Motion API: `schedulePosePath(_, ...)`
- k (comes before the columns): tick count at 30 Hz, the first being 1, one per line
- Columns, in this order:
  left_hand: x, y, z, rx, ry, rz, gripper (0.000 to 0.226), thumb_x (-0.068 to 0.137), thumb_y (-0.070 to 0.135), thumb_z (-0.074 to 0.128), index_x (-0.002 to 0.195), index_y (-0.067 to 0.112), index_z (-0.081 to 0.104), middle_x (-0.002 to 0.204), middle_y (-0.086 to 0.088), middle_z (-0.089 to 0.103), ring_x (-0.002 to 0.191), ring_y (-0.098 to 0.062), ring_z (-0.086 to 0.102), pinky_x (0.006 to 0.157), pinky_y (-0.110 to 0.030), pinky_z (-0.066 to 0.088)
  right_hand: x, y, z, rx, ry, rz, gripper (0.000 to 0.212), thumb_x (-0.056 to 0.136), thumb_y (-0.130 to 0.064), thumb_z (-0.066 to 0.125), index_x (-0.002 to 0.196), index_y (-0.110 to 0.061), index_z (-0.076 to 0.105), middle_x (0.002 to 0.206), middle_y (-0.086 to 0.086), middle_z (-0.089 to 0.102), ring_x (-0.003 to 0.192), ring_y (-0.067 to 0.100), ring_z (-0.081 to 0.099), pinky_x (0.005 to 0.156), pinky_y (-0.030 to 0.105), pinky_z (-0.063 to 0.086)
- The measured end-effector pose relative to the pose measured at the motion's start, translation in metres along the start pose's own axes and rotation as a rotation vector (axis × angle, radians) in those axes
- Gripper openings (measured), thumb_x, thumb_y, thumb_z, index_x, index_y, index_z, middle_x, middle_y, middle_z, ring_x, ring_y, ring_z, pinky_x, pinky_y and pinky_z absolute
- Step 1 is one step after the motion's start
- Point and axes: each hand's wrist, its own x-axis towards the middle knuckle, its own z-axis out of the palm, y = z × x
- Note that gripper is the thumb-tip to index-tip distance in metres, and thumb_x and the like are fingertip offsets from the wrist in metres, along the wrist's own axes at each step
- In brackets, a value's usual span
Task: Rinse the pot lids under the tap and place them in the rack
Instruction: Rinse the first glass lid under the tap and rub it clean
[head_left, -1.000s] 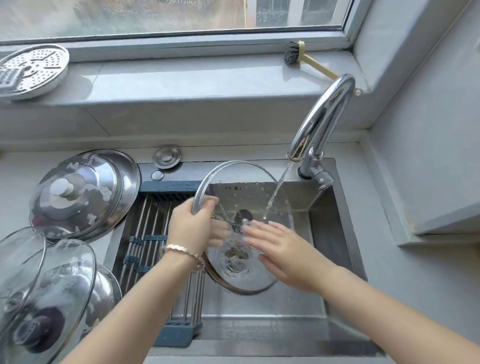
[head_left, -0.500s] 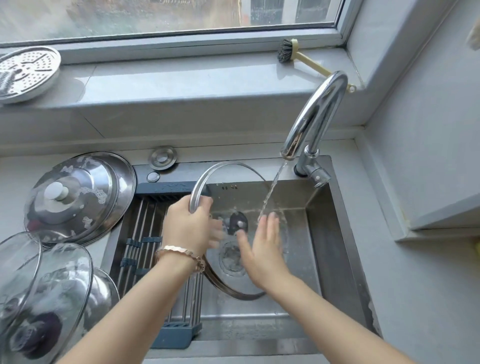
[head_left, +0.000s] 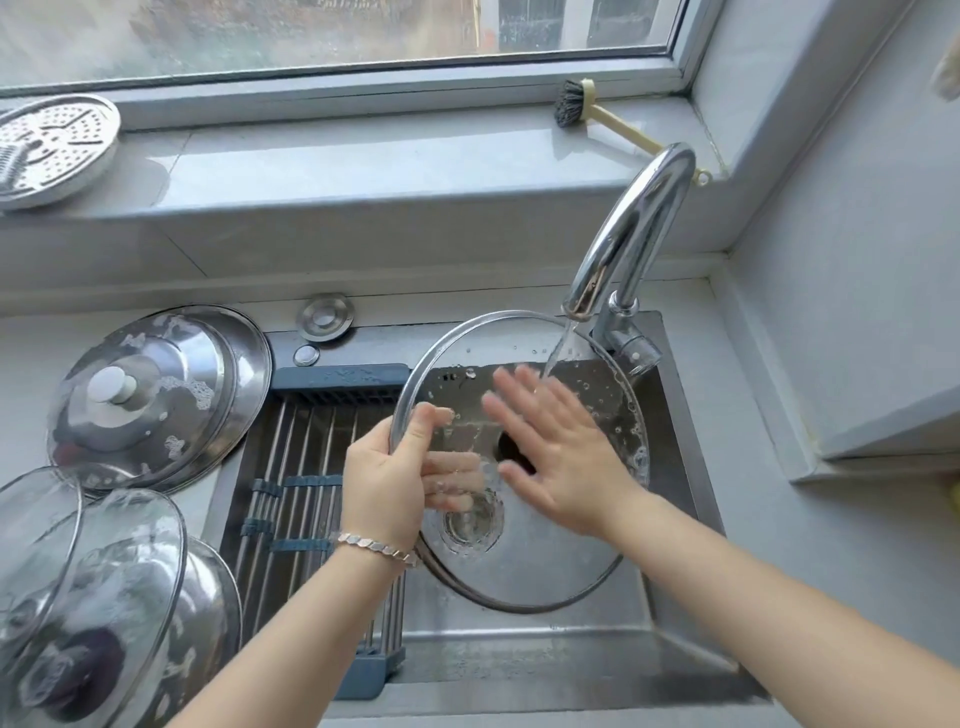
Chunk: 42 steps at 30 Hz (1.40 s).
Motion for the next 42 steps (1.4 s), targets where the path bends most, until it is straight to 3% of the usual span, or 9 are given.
schedulePosePath(3, -0.005, -0.004, 0.012, 0.018, 0.027, 0.041, 0.023, 0.091, 0.027, 0.049, 0.084, 0.01, 0.063, 0.053, -0.01, 0.067, 0.045, -0.023, 0.063, 0.041, -0.034, 0.053, 0.025, -0.018, -0.006, 0.133, 0.143, 0.271, 0.059, 0.096, -0.044, 0.017, 0.147, -0.018, 0.006, 0.155, 0.001, 0.006, 0.144, 0.017, -0.003, 0.118, 0.036, -0.005)
schedulePosePath(9, 0.006, 0.008, -0.001, 0.114, 0.091, 0.164, 0.024, 0.085, 0.037, 0.052, 0.08, 0.019, 0.066, 0.064, -0.009, 0.07, 0.058, -0.021, 0.067, 0.056, -0.034, 0.056, -0.002, -0.025, 0.008, 0.026, 0.028, -0.336, 0.052, 0.099, -0.04, 0.019, 0.147, -0.021, 0.014, 0.157, 0.0, 0.001, 0.145, 0.014, -0.005, 0.119, 0.037, 0.002)
schedulePosePath(14, -0.005, 0.006, 0.0, 0.019, 0.058, 0.065, 0.023, 0.088, 0.032, 0.05, 0.084, 0.014, 0.063, 0.058, -0.016, 0.069, 0.048, -0.026, 0.066, 0.04, -0.029, 0.053, 0.018, -0.009, -0.001, 0.086, 0.089, 0.178, 0.06, 0.096, -0.051, 0.008, 0.148, -0.023, 0.0, 0.155, -0.007, -0.009, 0.144, 0.013, -0.01, 0.118, 0.035, -0.007)
schedulePosePath(19, -0.004, 0.001, 0.004, 0.027, 0.074, 0.071, 0.02, 0.089, 0.022, 0.053, 0.075, 0.011, 0.061, 0.07, -0.021, 0.067, 0.06, -0.033, 0.066, 0.048, -0.035, 0.057, 0.023, -0.043, 0.003, 0.124, 0.129, -0.142, 0.064, 0.096, -0.048, 0.016, 0.147, -0.01, 0.008, 0.154, 0.0, 0.0, 0.145, 0.013, -0.004, 0.12, 0.034, 0.004)
schedulePosePath(24, -0.004, 0.008, 0.0, 0.018, 0.074, 0.041, 0.021, 0.091, 0.027, 0.05, 0.086, 0.009, 0.061, 0.051, -0.012, 0.066, 0.039, -0.021, 0.062, 0.035, -0.025, 0.049, 0.017, -0.003, -0.005, 0.152, -0.039, 0.359, 0.077, 0.089, -0.061, 0.01, 0.143, -0.012, -0.016, 0.151, -0.002, -0.023, 0.136, 0.0, -0.031, 0.113, 0.02, -0.02)
schedulePosePath(29, 0.003, 0.02, 0.005, 0.154, 0.252, 0.229, 0.019, 0.09, 0.027, 0.055, 0.075, 0.017, 0.06, 0.054, -0.008, 0.066, 0.046, -0.019, 0.066, 0.045, -0.033, 0.054, -0.001, -0.024, -0.001, 0.324, -0.244, 0.607, 0.078, 0.092, -0.056, 0.017, 0.145, -0.01, -0.016, 0.152, 0.004, -0.029, 0.139, 0.011, -0.028, 0.116, 0.027, -0.014)
schedulePosePath(34, 0.013, 0.02, 0.009, 0.426, 0.312, 0.571, 0.027, 0.088, 0.038, 0.052, 0.066, 0.024, 0.058, 0.059, -0.006, 0.067, 0.059, -0.031, 0.067, 0.06, -0.049, 0.055, -0.011, -0.087, -0.011, 0.601, -0.396, 0.506, 0.072, 0.092, -0.055, 0.013, 0.149, -0.012, 0.008, 0.158, 0.004, 0.0, 0.145, 0.013, -0.002, 0.111, 0.021, -0.006)
schedulePosePath(38, 0.017, 0.023, 0.003, 0.629, 0.279, 0.796, 0.036, 0.087, 0.039, 0.045, 0.09, 0.011, 0.066, 0.057, -0.015, 0.066, 0.053, -0.033, 0.065, 0.052, -0.044, 0.054, -0.024, -0.083, -0.005, 0.561, -0.113, 0.253, 0.052, 0.095, -0.045, 0.03, 0.116, -0.011, 0.063, 0.121, 0.005, 0.065, 0.117, 0.015, 0.056, 0.108, 0.032, 0.035)
schedulePosePath(42, 0.01, 0.022, 0.009, 1.223, 0.227, 1.068, 0.018, 0.076, 0.016, 0.051, 0.067, 0.008, 0.064, 0.035, -0.006, 0.049, 0.024, -0.024, 0.045, 0.039, -0.016, 0.031, -0.033, -0.049, 0.012, 0.735, -0.126, 0.889, 0.031, 0.093, -0.027, 0.041, 0.097, -0.012, 0.068, 0.103, 0.0, 0.068, 0.101, 0.014, 0.058, 0.097, 0.033, 0.041)
